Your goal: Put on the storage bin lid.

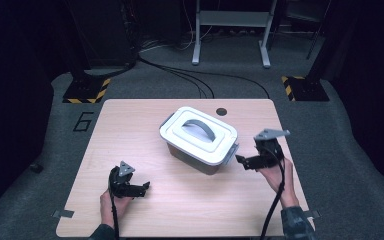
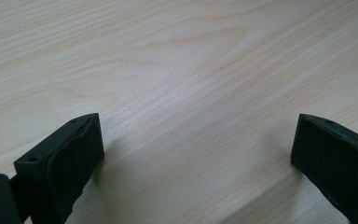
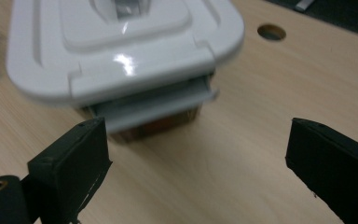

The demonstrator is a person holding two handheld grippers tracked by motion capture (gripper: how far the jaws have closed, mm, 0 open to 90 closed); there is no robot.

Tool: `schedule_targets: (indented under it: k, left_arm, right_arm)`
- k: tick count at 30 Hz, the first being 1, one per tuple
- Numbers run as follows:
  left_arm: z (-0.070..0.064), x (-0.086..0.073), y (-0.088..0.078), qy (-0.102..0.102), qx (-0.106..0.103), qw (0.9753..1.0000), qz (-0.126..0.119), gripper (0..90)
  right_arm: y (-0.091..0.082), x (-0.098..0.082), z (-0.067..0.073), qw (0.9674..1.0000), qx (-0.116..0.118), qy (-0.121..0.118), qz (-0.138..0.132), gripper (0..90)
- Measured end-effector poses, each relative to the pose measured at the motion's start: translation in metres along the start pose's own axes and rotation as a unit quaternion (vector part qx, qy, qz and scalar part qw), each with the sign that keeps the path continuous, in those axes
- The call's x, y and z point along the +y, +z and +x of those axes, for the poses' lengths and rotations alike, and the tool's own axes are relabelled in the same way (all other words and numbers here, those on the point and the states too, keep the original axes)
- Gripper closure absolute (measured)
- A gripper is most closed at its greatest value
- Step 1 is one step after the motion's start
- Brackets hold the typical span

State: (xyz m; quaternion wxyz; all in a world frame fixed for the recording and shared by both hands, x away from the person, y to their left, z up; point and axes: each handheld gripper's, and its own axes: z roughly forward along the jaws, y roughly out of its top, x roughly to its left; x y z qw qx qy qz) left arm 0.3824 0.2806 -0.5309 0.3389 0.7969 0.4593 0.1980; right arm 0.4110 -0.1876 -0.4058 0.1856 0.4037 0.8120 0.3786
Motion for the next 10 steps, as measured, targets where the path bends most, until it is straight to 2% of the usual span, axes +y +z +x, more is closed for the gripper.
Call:
schedule_targets:
  k: [4, 5, 6, 10]
  left_arm:
    - [0.000, 0.000, 0.000, 0.002, 0.000, 1.0000, 0.003, 2.2]
    - [0.000, 0.000, 0.000, 0.001, 0.001, 1.0000, 0.001, 2.2]
    - [0.000, 0.000, 0.000, 0.001, 0.001, 1.0000, 0.001, 2.2]
    - [0.000, 0.000, 0.000, 0.001, 0.001, 1.0000, 0.001, 2.2]
  right_arm:
    - [0.010, -0.055, 0.000, 0.9991, -0.023, 0.029, 0.020, 3.6]
    - [0.014, -0.069, 0.000, 0.9987, -0.031, 0.029, 0.027, 2.8]
    - [0.018, -0.081, 0.000, 0.9981, -0.032, 0.043, 0.030, 2.1]
    - [0.030, -0.115, -0.001, 0.9958, -0.050, 0.067, 0.037, 0.0]
